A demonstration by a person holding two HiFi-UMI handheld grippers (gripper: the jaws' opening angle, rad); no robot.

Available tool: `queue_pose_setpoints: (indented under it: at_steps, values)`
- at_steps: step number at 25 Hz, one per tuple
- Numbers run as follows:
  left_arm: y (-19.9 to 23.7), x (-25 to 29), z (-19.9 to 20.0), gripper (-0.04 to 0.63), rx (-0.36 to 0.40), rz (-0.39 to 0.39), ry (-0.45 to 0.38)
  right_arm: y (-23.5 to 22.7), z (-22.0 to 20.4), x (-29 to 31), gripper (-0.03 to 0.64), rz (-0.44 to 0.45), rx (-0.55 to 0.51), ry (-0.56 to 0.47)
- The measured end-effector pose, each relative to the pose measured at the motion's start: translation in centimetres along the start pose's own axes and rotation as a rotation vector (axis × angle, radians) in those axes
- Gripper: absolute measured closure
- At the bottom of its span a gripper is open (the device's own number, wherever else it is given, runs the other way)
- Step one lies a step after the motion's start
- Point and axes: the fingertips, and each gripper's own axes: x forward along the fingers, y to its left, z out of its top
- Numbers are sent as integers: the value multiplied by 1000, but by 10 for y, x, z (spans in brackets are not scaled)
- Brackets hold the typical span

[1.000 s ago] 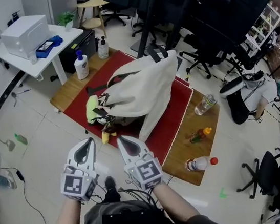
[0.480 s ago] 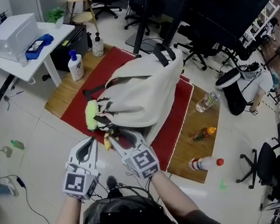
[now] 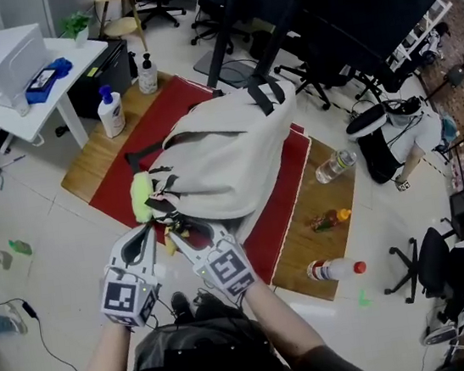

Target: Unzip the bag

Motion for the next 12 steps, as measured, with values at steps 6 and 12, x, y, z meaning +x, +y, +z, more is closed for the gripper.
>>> queue_pose_setpoints:
  at_steps: [6,12]
  values:
    - [2,13,0,563,6,30,15,-3,2,5,454,84,-5,-48]
    - [0,21,8,563,7,62,18,-6,12,5,454,152,-8,-88]
